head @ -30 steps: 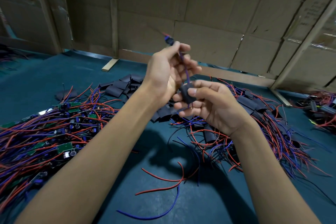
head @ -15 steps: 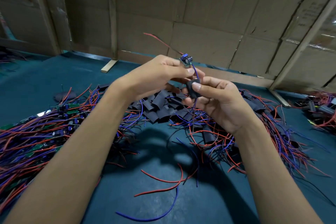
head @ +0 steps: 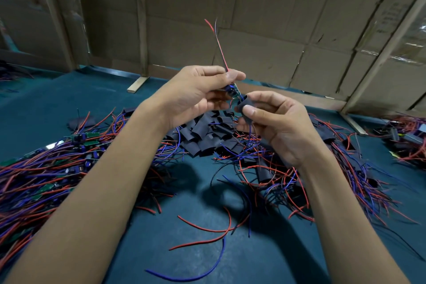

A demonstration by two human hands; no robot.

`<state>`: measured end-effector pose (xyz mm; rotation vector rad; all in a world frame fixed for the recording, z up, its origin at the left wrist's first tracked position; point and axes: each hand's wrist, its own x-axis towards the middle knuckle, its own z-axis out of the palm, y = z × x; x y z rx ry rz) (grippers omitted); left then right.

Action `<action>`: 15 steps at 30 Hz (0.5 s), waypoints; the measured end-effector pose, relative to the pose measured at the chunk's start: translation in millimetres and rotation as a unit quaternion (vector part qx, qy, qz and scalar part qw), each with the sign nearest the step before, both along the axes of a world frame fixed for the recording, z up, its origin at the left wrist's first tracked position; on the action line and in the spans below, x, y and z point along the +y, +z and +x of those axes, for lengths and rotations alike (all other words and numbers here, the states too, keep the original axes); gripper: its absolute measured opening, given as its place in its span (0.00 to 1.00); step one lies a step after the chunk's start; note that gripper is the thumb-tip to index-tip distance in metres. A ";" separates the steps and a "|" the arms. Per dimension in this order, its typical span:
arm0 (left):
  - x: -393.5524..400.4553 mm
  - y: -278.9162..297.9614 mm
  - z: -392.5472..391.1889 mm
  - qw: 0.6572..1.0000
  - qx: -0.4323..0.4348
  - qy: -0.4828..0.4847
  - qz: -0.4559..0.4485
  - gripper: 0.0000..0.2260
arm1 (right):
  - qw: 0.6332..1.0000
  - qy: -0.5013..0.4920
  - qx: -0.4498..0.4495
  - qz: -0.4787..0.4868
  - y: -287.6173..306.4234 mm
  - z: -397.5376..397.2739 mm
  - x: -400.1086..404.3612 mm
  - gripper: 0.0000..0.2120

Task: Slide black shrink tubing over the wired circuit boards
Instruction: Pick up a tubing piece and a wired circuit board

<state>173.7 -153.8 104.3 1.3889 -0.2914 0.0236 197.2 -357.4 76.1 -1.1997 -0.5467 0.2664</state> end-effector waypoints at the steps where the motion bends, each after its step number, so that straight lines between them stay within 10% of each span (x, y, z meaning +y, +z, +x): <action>1: -1.2 0.3 -0.3 1.000 -0.007 0.006 0.004 0.09 | 1.000 -0.009 -0.012 0.004 -0.4 0.3 0.9 0.11; 15: -32.0 3.0 -3.5 0.985 -0.060 0.127 0.100 0.08 | 0.943 -0.158 -0.245 -0.162 0.4 -6.5 11.7 0.12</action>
